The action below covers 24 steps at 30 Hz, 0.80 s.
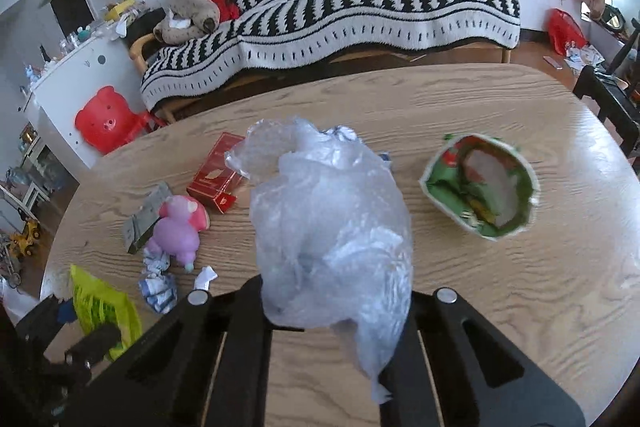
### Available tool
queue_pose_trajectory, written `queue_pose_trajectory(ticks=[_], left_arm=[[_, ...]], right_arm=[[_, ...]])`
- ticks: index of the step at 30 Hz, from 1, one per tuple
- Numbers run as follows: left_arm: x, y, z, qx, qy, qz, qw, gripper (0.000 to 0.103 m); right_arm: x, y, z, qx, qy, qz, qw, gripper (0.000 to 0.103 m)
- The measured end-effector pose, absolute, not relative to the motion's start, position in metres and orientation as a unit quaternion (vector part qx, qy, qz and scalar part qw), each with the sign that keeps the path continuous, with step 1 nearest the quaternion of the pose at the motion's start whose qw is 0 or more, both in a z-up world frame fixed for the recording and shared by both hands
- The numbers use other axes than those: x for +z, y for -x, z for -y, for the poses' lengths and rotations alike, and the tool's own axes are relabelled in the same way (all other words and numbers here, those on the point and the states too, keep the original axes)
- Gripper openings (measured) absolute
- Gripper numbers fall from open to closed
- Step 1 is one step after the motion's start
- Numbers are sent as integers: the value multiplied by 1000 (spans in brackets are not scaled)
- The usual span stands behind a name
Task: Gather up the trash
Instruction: 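Carry the plastic bag and popcorn bag in both tools over the bin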
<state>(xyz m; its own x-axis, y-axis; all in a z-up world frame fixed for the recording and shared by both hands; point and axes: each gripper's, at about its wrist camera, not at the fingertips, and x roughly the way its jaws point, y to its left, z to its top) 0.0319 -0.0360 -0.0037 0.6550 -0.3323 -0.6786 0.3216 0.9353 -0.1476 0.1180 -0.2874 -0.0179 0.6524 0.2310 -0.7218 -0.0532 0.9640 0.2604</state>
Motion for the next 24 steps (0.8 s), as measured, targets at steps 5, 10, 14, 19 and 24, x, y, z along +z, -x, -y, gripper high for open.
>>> queue_pose_trajectory(ticks=[5, 10, 14, 19, 24], left_arm=[[5, -29, 63, -193, -2, -368, 910, 57], [8, -25, 99, -213, -13, -363, 907, 57], [10, -22, 133, -232, -17, -363, 903, 57], [12, -13, 188, -267, -28, -357, 895, 57], [8, 0, 251, -310, -36, -358, 880, 57]], right_arm=[[-7, -91, 318, 64, -118, -401, 906, 8], [4, -54, 360, 42, -125, -392, 911, 8], [8, -23, 395, 19, -133, -386, 913, 8], [8, 19, 445, -16, -146, -381, 913, 8], [2, 68, 504, -64, -167, -377, 909, 8]])
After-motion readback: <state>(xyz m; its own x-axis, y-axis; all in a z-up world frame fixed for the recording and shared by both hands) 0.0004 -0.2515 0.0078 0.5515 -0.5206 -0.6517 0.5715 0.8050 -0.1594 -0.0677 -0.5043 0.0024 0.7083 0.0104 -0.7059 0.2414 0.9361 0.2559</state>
